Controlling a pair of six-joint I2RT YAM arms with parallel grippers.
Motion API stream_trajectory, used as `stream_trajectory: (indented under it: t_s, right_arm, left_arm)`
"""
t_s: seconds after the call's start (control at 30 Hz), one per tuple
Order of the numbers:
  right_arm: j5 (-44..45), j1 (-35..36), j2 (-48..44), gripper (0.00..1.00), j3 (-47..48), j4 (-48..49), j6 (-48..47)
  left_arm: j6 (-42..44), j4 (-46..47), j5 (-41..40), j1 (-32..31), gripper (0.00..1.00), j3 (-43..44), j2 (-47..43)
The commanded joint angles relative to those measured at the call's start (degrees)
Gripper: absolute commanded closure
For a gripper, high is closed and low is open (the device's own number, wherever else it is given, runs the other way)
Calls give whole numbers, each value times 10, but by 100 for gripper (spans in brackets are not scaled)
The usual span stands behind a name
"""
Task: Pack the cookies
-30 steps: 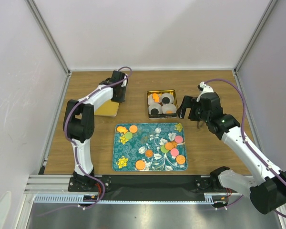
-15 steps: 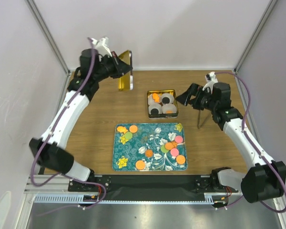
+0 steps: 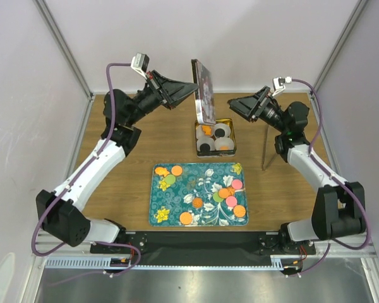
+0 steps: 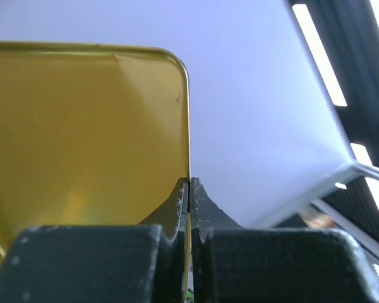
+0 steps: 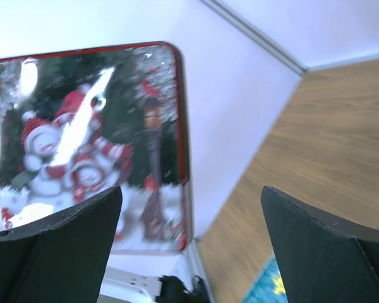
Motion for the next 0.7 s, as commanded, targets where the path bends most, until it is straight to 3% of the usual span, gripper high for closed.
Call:
stream_trajectory:
  t_s: [0.0,0.37,0.67]
  right_arm:
    - [-20,2,33,0,28,183,123]
    - [15,21,70,0,29,363,268]
    - [11,49,70,0,50,410,322]
  left_arm:
    - [-108,167,-1,-21,100,2,-14]
    - [-153,235,-24,-64,100,-7,1]
    - [-187,294,-21,-65,100,-15,24]
